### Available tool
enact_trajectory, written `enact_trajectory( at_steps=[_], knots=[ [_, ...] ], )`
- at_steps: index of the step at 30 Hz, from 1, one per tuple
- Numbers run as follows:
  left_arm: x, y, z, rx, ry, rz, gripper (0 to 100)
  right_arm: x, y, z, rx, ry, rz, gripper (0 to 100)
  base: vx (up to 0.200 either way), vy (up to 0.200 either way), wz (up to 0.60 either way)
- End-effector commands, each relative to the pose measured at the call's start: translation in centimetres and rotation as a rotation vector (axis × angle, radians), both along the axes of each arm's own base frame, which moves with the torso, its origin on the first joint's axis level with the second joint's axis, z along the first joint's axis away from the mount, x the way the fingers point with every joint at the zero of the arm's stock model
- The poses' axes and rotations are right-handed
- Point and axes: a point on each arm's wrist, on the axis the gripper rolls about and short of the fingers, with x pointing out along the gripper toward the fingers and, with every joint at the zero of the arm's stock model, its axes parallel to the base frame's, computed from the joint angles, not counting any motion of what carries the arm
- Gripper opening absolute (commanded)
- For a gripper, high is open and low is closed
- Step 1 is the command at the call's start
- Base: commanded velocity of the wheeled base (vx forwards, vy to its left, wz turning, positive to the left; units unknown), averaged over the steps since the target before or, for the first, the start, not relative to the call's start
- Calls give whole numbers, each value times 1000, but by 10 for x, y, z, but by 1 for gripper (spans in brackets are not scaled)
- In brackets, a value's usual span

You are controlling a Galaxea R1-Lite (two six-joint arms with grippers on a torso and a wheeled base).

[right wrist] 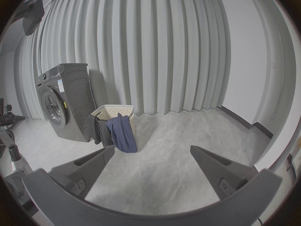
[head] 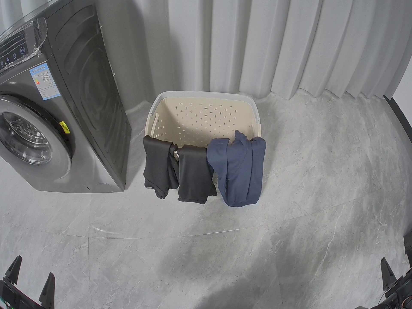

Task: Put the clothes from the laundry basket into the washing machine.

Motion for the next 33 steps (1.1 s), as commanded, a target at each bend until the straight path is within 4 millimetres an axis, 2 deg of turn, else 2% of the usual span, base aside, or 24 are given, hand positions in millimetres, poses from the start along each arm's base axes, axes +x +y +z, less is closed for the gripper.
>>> enact_trajectory(
  at_steps=[1,19,28,33],
  knots=[
    [0,0,-5,-1,3,1,100,0,0,-5,0,1,1,100,200,0,0],
    [0,0,-5,-1,3,1,100,0,0,-5,0,1,1,100,200,0,0],
    [0,0,-5,-1,3,1,100,0,0,-5,0,1,1,100,0,0,0],
    [0,0,-5,-1,3,1,100,0,0,-5,0,1,1,100,0,-120,0]
  ],
)
